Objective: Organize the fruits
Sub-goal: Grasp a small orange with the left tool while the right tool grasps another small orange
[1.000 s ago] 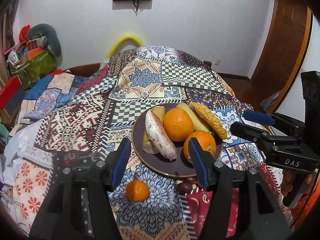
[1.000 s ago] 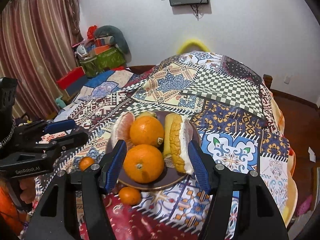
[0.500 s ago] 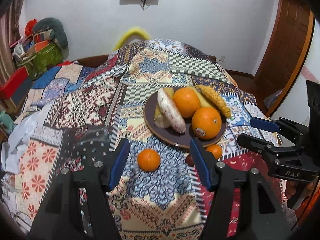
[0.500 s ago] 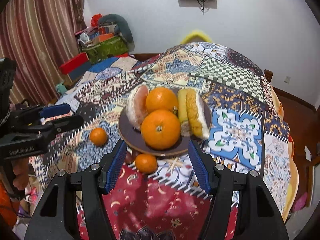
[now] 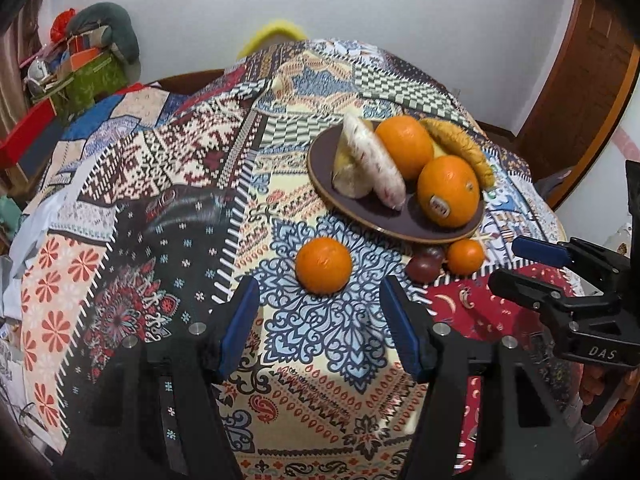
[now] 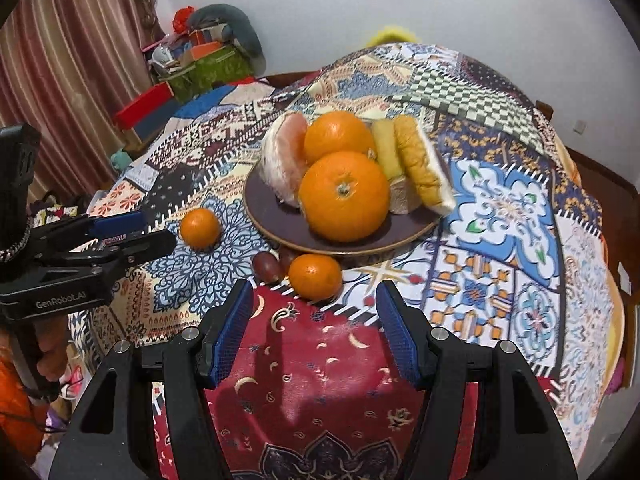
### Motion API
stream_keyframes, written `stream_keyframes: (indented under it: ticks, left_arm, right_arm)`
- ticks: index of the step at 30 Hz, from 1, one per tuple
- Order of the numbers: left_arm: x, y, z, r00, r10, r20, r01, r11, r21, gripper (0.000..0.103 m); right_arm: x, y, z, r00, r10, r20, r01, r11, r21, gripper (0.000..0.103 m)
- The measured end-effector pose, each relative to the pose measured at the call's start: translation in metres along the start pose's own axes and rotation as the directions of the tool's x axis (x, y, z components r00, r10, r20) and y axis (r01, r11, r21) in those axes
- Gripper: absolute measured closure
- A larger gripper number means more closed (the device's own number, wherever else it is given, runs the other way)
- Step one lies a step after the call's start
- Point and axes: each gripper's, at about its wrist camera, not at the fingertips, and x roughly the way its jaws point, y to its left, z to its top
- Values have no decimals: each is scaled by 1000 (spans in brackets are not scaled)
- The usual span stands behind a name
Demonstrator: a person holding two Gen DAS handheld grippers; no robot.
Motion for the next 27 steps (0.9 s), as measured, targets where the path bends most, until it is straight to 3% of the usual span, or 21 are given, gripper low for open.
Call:
stream_keyframes:
  ticks: [6,19,27]
  left_arm:
    - [17,2,-4,999,-32,-34,32,999,-11,41]
    - [31,1,8,1000,-8,-25,8,1000,2,41]
    - [39,-1,13,1000,2,-23,-2,1000,8,60]
  right_arm:
    - [14,2,0,1000,-7,-24,7,1000,-16,52]
    - [30,-2,5,999,12,-42,-12,1000,6,66]
    - [29,-6,4,999,26,-35,-26,1000,15,71]
